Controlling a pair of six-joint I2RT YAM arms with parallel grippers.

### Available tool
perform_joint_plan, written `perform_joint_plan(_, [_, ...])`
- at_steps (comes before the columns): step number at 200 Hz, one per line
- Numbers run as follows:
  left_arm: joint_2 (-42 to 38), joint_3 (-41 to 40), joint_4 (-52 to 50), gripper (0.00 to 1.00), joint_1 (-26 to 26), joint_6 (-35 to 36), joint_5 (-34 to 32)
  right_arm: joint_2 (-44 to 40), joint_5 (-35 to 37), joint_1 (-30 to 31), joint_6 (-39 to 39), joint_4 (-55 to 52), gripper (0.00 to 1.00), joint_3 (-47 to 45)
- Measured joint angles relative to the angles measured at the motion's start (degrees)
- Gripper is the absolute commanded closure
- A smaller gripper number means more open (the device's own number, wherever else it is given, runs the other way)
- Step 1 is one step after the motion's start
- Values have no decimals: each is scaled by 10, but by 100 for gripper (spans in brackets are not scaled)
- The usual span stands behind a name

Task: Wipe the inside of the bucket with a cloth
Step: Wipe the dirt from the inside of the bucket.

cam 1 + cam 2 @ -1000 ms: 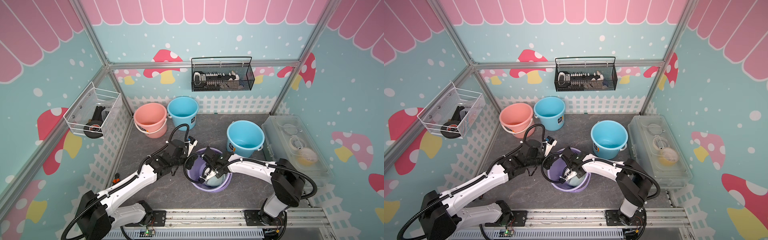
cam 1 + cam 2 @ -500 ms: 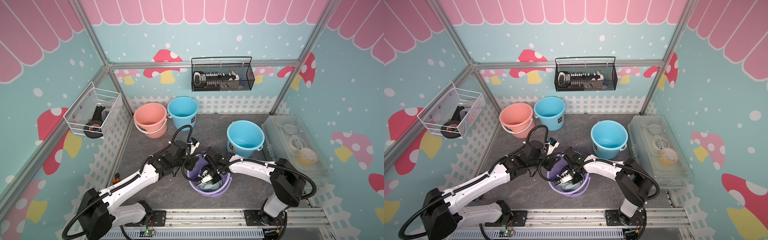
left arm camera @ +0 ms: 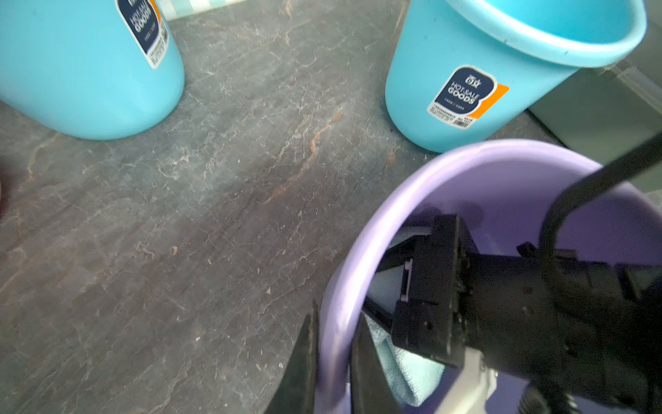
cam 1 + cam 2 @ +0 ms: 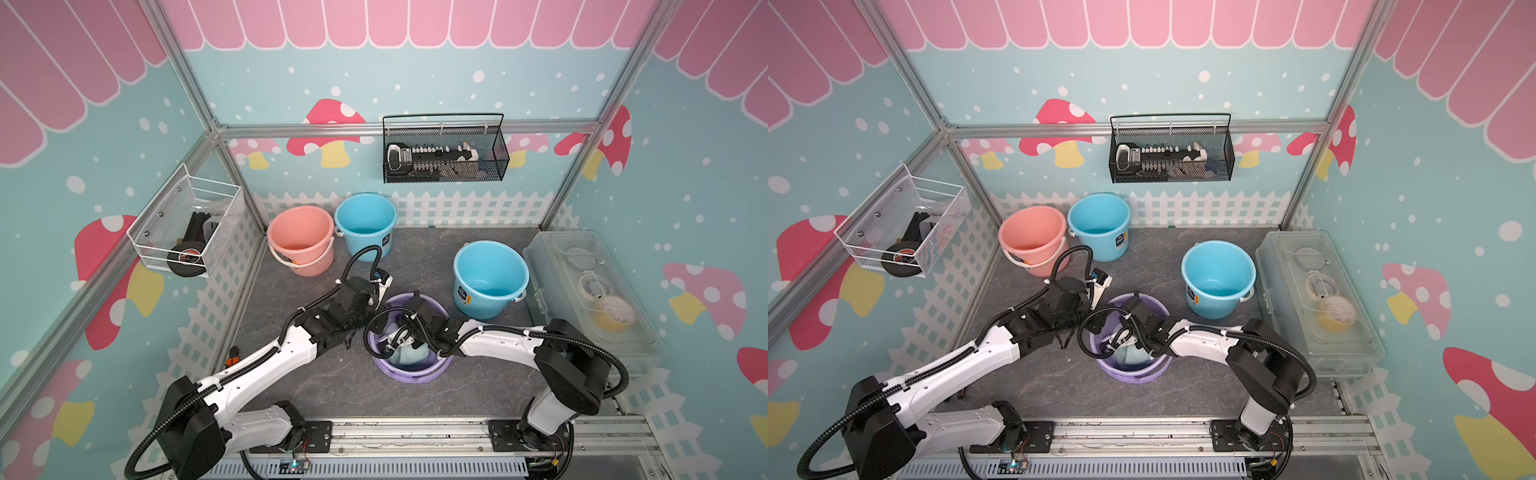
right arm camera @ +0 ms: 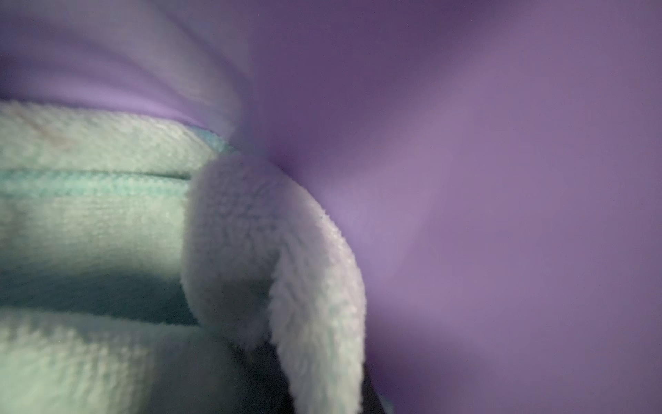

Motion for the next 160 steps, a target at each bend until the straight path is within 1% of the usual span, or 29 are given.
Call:
perform_joint_plan(18, [0,4,4,100,-1,5,-3,0,49,-1,-45,1,97,0])
perform_joint_plan(38, [0,10,3,100,-9,11,-4,-2,90,0,-77,-21,97,2])
perform_joint_plan(62, [0,17,-5,100,-17,19,-10,-9,122,1,-89,-103,97,21])
perform_joint_plan(85, [-2,18,-14,100,-19,25,-24,-9,128,1,-76,-199,97,55])
perform_joint_plan(104, [-3,18,-18,100,-21,26,-26,-9,119,2,-53,-257,97,73])
perform_joint_plan(118, [-3,18,-22,100,-25,26,-26,-9,98,4,-35,-299,97,82])
perform_joint_plan(160, [-3,18,-25,100,-32,25,-26,-4,-25,5,8,-421,98,120])
